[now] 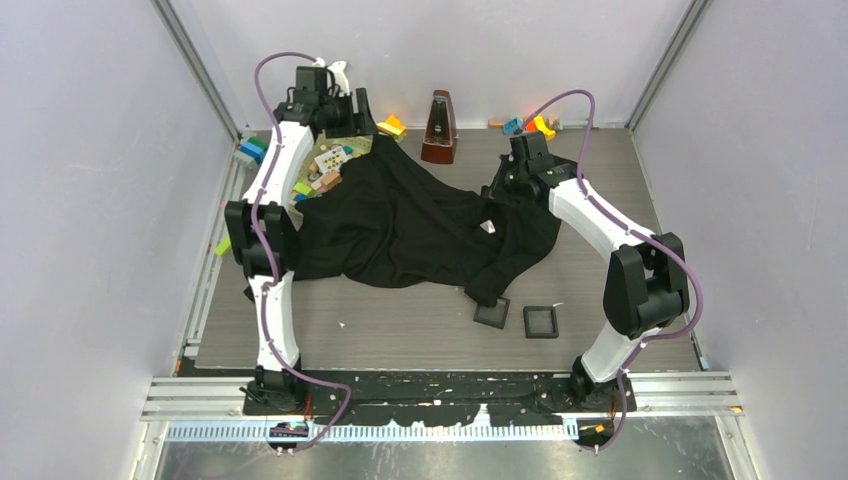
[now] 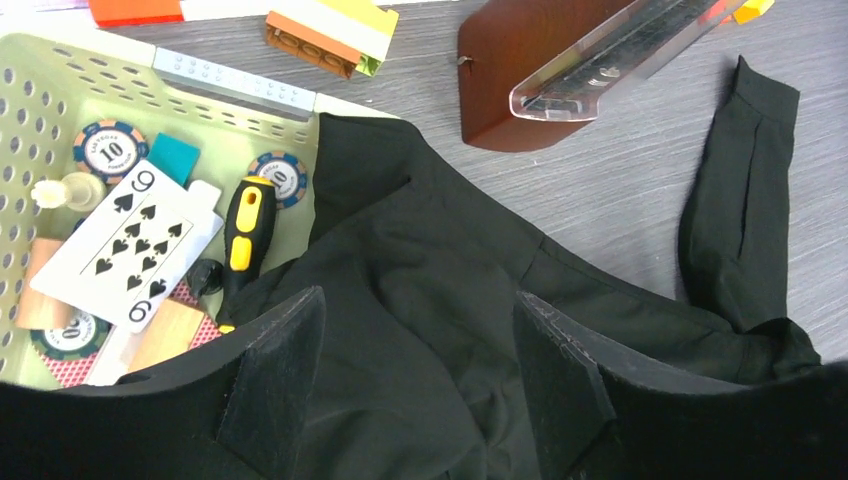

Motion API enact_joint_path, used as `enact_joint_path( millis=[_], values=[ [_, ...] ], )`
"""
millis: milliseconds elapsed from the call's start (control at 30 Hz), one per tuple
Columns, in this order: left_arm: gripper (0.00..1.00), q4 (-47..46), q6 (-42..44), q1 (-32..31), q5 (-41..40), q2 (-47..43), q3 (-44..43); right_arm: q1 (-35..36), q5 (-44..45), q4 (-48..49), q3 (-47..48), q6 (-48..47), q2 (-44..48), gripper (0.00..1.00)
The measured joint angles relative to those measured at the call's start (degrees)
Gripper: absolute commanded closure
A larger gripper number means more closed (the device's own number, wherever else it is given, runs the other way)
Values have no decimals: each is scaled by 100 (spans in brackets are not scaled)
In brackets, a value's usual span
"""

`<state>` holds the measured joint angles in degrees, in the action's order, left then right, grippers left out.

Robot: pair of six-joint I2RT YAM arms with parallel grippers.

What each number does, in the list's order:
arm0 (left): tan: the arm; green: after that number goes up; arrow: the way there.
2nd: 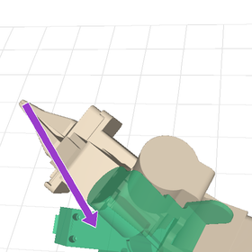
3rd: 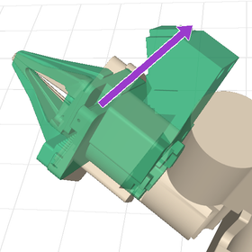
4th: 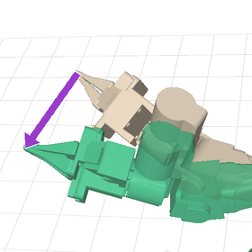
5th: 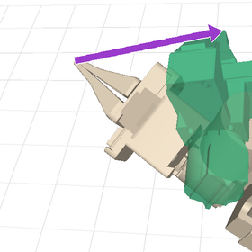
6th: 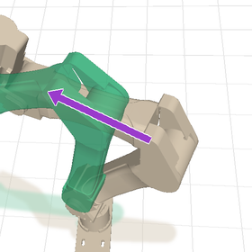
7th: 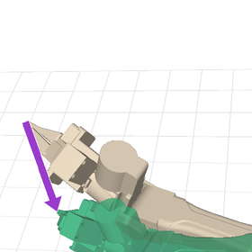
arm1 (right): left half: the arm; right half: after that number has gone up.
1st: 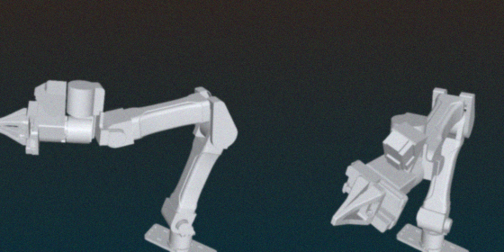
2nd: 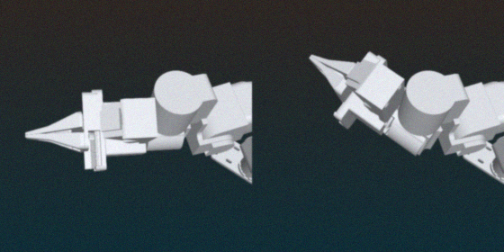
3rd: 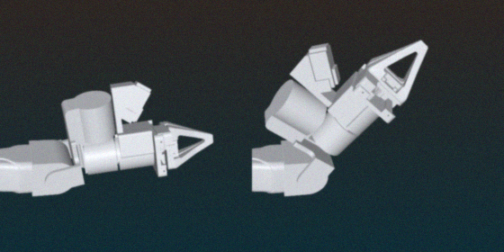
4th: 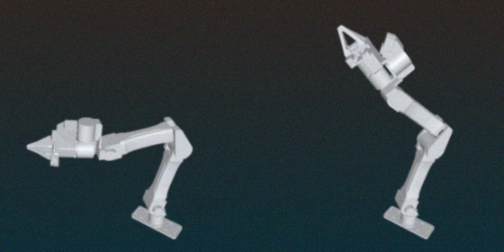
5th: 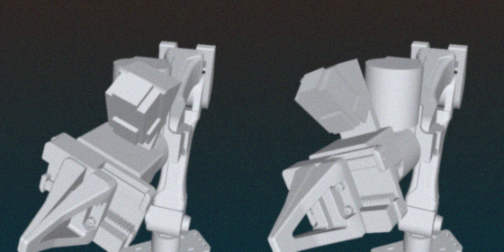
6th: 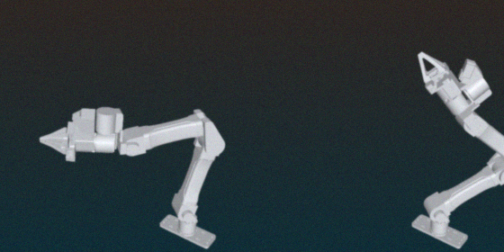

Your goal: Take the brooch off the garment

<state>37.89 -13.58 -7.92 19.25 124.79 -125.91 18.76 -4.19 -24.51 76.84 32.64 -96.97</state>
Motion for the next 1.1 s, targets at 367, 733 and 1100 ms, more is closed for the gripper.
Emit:
enact_joint_path(
  millis=[367,733,1100],
  values=[
    [31,79,28,-166,155,997,-365,-9,-90,-39,0,-2,116,100],
    [36,85,-96,-352,-87,1266,-669,-13,-107,-48,0,-4,116,100],
    [95,566,17,-422,-614,1475,-1019,-13,-120,-46,0,-22,116,100]
  ],
)
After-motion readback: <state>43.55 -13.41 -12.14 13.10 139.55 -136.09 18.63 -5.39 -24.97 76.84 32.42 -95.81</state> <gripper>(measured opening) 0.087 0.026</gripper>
